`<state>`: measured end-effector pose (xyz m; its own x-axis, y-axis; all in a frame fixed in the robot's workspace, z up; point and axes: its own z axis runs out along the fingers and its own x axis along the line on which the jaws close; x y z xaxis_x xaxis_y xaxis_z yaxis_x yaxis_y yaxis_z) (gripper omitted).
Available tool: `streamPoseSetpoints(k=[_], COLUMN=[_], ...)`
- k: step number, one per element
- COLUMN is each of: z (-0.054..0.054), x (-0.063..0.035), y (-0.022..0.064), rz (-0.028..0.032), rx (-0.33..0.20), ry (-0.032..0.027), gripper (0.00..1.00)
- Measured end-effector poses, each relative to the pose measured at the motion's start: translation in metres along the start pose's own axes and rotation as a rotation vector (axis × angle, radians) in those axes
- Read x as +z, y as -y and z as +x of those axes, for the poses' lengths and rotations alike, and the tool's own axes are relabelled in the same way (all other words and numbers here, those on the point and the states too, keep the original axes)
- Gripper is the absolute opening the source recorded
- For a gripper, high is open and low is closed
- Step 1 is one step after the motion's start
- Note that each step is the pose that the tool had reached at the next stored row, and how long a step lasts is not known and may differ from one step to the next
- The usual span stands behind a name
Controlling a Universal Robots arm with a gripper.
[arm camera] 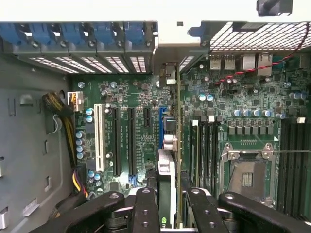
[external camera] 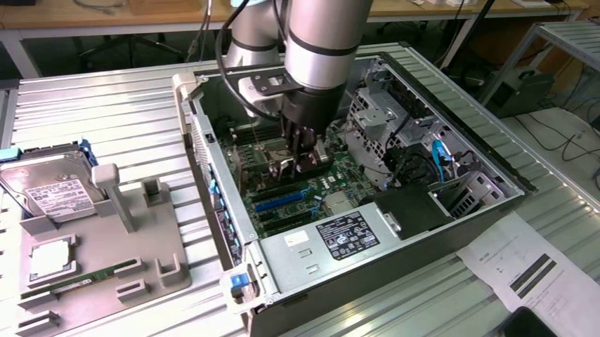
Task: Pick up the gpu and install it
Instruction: 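Insert the gpu into the slot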
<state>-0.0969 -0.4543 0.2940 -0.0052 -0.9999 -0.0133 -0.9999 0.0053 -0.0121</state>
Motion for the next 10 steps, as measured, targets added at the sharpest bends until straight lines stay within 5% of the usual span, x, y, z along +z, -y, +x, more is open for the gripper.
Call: streamPoseSetpoints(k=[10], z=[0.005], x=[0.0141], y=[-0.0023], rz=[0.0], rx=[0.0], ry=[-0.0061], gripper=[0.27])
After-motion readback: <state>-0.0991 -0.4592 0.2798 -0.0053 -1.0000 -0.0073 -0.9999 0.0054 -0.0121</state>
